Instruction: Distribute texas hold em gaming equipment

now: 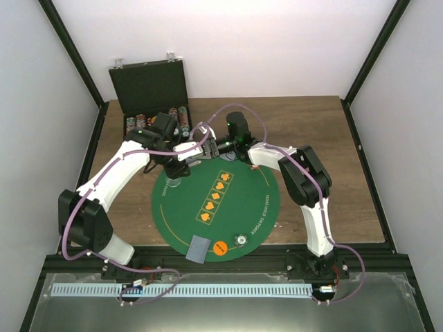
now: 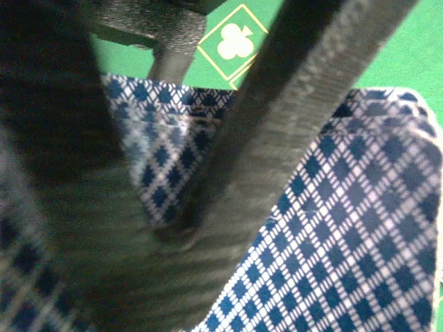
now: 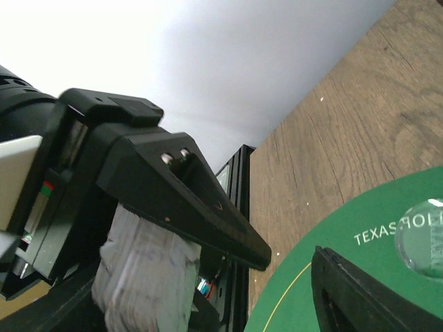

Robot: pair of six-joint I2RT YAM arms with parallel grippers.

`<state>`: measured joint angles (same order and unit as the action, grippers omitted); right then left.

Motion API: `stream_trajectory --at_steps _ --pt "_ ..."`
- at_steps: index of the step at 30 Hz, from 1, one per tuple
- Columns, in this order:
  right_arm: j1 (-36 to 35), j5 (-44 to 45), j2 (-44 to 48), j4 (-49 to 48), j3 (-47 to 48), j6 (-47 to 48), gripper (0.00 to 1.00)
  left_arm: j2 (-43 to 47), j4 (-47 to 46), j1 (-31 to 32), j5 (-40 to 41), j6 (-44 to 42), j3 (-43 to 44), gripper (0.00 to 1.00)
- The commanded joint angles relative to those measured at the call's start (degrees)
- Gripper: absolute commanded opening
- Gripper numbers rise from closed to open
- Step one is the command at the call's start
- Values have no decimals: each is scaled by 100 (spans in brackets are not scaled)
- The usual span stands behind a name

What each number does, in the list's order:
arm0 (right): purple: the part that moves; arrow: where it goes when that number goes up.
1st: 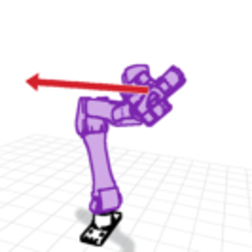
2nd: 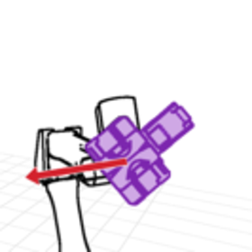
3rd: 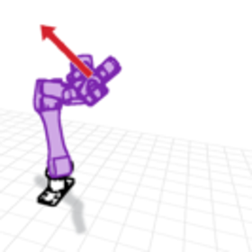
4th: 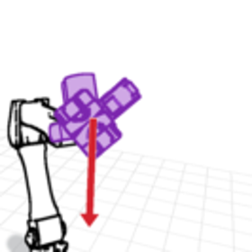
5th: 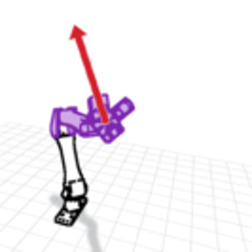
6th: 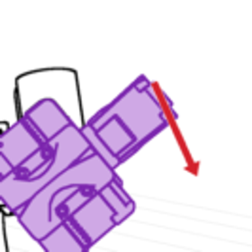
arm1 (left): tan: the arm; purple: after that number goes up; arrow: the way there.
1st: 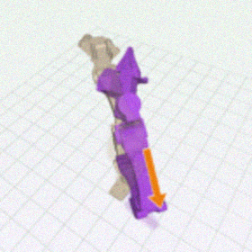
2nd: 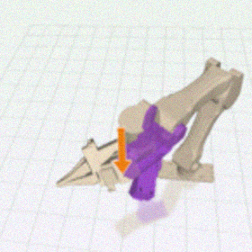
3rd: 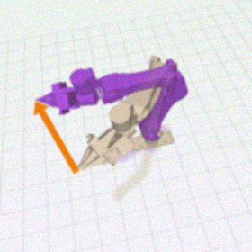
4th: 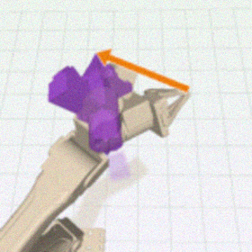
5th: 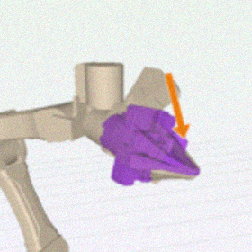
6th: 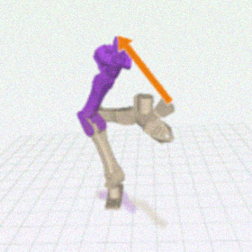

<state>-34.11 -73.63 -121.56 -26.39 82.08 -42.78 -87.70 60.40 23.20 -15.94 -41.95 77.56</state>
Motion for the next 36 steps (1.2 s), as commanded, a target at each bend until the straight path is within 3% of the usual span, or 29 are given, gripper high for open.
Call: stream_trajectory --at_steps 1,19,27,31,36 --pt "-33 223 131 1010 188 726 68 -11 -220 16 138 53 -24 47" --pt "237 885 686 2765 282 1889 38 18 -344 -16 301 34 -194 46" --pt "311 1166 814 3478 534 2289 29 34 -354 -41 320 30 -236 47" --pt "308 1145 846 3737 657 2410 15 34 -371 -52 320 31 -248 46" --pt "340 1208 918 3959 706 2539 5 31 -380 -70 318 30 -257 46"
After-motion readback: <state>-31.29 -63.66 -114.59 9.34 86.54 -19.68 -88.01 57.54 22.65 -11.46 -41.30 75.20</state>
